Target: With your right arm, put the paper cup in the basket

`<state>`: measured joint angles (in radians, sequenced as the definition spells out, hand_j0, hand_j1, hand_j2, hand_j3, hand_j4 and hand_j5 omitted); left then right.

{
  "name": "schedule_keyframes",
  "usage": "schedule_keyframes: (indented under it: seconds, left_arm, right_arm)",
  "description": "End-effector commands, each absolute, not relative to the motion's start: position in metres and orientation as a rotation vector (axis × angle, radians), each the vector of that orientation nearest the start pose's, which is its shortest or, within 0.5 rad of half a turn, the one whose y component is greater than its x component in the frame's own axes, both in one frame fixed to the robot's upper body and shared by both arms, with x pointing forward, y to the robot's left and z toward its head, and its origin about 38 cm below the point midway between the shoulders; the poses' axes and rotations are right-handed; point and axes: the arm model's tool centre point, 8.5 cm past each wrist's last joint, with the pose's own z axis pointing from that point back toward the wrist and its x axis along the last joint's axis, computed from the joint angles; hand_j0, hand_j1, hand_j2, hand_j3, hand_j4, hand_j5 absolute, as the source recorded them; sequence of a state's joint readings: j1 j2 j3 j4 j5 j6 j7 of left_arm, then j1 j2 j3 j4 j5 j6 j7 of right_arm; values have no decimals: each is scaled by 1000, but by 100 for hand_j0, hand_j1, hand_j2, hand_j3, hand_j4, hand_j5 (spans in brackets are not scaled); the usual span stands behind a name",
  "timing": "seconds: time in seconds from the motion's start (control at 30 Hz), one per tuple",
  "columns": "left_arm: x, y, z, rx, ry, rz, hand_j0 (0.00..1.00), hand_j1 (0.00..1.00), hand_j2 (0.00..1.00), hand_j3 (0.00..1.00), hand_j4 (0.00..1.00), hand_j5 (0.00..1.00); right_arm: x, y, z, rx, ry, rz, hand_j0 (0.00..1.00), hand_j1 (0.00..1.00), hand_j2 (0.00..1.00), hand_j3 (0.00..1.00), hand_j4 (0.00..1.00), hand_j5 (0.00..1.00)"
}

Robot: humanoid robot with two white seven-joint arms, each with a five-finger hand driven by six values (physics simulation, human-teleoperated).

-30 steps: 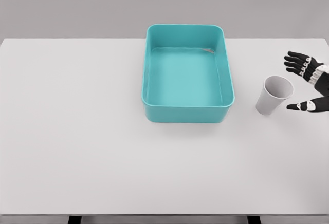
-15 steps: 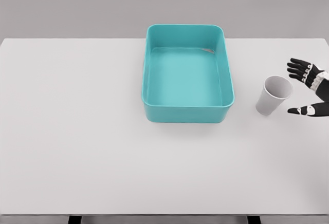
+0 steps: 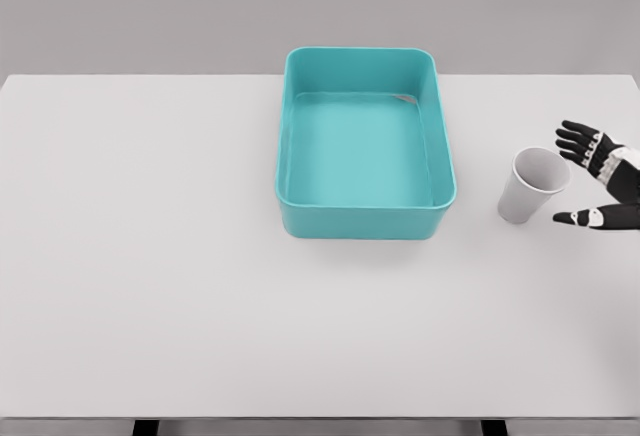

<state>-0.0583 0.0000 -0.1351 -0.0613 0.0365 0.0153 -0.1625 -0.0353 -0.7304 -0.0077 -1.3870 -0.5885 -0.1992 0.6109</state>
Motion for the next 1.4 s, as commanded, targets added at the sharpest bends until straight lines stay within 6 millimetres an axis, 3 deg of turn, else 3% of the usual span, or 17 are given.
schedule_keyframes:
  seconds: [0.0,0.27,0.7,0.8,1.37]
  left_arm:
    - [56,255,-261,-77,-91,-111,100,100,100,100,100,100]
    - [56,255,-261,-77,-90,-110,100,100,100,100,100,100]
    - [56,255,-261,-77,-91,-111,100,100,100,100,100,100]
    - [56,255,-261,-77,-91,-111,100,100,100,100,100,100]
    - [56,255,-261,-77,-91,-111,100,100,100,100,100,100]
  right_arm:
    - [358,-441,139,198,-1543,587,100,100,100,100,100,100]
    - [367,-444,145,189,-1558,580,100,100,100,100,100,100]
    - [370,-432,137,194,-1560,586,100,100,100,100,100,100]
    - [371,-421,126,213,-1545,591,100,100,100,100,100,100]
    - [371,-419,124,219,-1545,584,100,100,100,100,100,100]
